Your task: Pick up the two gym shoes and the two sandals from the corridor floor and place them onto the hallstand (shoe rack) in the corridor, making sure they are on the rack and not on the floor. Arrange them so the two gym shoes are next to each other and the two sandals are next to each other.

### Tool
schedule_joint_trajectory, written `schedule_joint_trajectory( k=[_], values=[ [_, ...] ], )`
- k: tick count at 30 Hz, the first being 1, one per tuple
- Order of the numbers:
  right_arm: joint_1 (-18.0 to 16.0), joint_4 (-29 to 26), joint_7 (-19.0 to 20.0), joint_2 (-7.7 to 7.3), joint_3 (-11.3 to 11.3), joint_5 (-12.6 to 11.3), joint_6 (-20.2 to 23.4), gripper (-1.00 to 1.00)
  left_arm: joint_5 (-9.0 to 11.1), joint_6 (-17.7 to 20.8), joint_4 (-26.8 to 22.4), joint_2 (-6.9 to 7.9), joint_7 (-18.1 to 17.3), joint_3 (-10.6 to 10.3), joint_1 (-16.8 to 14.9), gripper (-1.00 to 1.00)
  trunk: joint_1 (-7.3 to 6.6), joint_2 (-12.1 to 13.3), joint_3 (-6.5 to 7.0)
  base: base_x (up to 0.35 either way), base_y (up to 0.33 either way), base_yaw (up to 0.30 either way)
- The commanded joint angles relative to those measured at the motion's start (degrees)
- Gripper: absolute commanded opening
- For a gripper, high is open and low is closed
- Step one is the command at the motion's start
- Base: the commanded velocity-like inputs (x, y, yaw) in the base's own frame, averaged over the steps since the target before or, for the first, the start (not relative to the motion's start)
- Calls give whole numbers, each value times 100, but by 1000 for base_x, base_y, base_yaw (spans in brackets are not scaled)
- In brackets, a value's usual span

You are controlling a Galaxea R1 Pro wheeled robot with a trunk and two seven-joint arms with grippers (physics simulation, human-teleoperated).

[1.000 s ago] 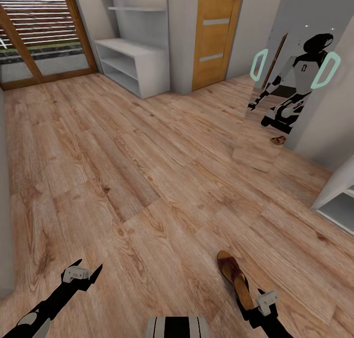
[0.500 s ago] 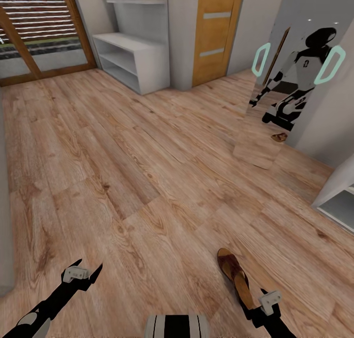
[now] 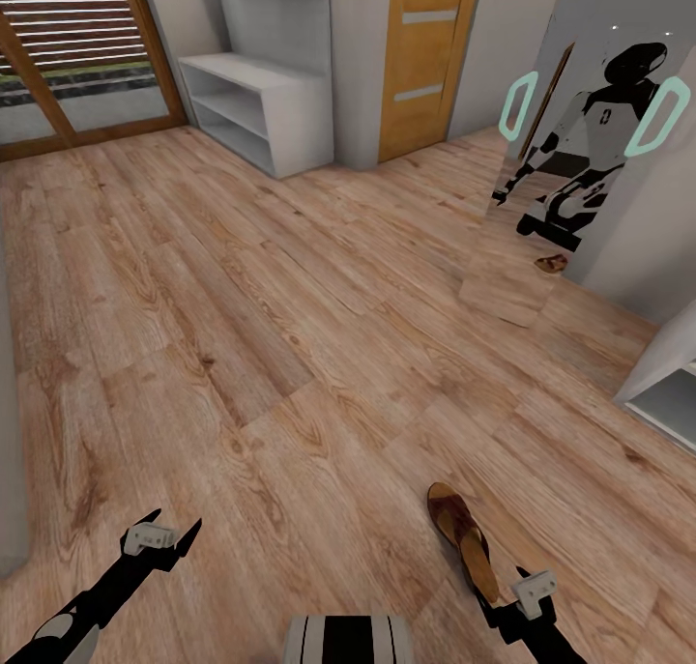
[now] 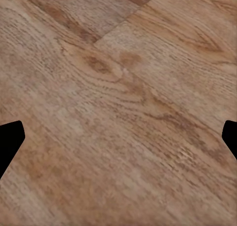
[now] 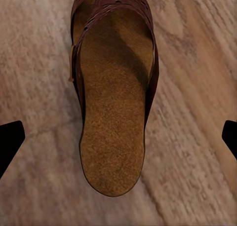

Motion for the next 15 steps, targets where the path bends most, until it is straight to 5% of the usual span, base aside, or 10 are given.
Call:
schedule_joint_trajectory(
  k=[1, 9, 15],
  values=[
    [0, 0, 0, 0, 0, 0, 0, 100, 0, 0, 0, 0, 0, 0, 0, 100, 0, 0, 0, 0, 0, 0],
    [0, 0, -2, -5, -1, 1, -2, 100, 0, 2, 0, 0, 0, 0, 0, 100, 0, 0, 0, 0, 0, 0],
    [0, 0, -2, -6, -1, -2, -5, 100, 0, 5, 0, 0, 0, 5, 0, 100, 15, -8, -133, 0, 0, 0]
  ],
)
